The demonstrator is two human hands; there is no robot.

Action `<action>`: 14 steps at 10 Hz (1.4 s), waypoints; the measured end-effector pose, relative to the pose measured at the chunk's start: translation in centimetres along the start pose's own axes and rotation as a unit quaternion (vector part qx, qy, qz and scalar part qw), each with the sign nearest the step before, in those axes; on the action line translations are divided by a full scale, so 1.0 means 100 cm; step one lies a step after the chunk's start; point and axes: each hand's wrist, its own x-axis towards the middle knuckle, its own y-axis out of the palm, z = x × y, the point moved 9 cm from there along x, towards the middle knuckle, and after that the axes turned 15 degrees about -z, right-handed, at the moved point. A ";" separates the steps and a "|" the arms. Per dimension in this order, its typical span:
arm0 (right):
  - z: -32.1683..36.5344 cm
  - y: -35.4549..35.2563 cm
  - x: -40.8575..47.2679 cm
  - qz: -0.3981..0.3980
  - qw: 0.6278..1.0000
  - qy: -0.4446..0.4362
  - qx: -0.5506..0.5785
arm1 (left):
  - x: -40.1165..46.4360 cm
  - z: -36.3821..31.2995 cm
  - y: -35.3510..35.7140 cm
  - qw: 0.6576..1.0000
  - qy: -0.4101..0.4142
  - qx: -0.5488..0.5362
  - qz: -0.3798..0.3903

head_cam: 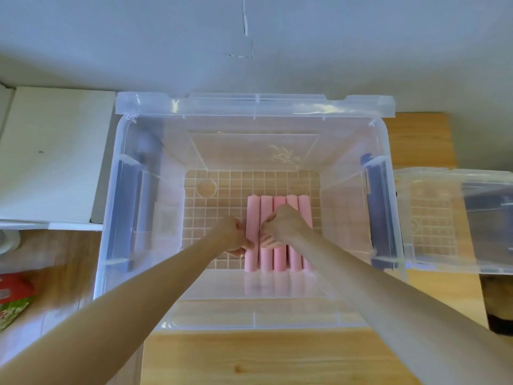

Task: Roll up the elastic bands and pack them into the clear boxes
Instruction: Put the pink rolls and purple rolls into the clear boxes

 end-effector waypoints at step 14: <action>0.119 -0.251 -0.003 -0.189 0.976 -0.060 0.085 | -0.064 -0.115 -0.268 0.969 0.108 -0.012 -0.220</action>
